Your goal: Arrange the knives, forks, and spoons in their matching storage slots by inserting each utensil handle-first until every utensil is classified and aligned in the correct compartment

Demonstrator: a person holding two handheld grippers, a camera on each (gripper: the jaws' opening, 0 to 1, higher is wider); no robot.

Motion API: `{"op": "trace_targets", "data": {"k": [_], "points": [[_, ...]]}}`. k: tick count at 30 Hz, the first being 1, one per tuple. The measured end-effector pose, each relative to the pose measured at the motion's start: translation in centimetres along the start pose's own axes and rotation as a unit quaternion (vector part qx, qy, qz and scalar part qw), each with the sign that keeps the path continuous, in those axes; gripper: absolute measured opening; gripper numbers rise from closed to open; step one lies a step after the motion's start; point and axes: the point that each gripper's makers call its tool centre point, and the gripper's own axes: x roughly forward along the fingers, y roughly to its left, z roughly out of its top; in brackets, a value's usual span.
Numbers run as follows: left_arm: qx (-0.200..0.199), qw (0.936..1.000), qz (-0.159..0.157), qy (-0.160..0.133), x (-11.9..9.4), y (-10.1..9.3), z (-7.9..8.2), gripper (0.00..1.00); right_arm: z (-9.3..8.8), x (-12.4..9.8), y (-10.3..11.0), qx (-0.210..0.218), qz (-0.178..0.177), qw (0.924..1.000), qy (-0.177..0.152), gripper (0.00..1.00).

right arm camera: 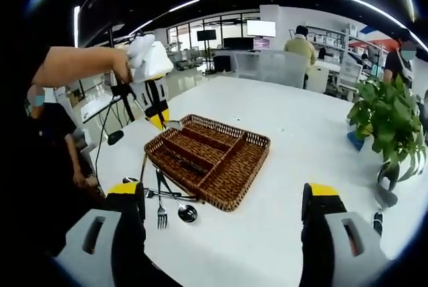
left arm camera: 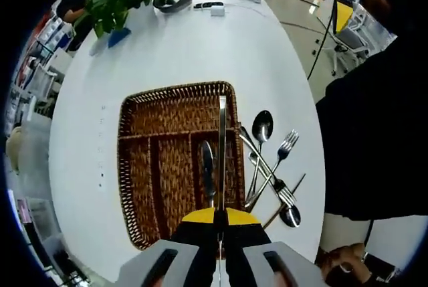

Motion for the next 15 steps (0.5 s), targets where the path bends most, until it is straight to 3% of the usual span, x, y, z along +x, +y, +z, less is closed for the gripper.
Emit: {"op": "trace_targets", "data": {"k": [15], "points": [[-0.015,0.9997,-0.013,0.016,3.7,0.7,-0.6,0.00,-0.9,0.3,-0.5,0.013,-0.007,0.9998,0.010,0.99]]}}
